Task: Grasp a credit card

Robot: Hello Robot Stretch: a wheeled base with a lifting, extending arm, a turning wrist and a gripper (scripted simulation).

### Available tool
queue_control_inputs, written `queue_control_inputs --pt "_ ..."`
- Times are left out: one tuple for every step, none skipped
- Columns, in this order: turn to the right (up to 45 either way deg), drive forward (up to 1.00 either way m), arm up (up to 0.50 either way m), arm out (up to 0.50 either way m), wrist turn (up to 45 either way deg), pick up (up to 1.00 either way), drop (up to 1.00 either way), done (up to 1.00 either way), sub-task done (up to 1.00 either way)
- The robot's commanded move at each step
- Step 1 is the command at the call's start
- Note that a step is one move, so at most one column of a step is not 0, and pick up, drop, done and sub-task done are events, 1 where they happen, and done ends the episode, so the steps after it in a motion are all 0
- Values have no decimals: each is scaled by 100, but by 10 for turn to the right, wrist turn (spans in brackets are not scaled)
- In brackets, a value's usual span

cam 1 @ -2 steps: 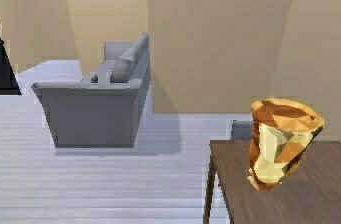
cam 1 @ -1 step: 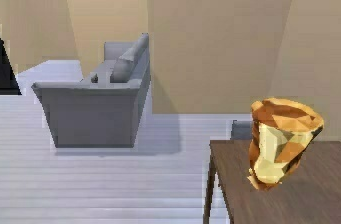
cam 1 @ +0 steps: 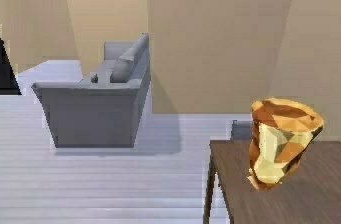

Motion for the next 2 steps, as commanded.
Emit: queue_control_inputs --pt "0 0 0 0 0 100 0 0 0" --pt "0 0 10 0 0 0 0 0 0"
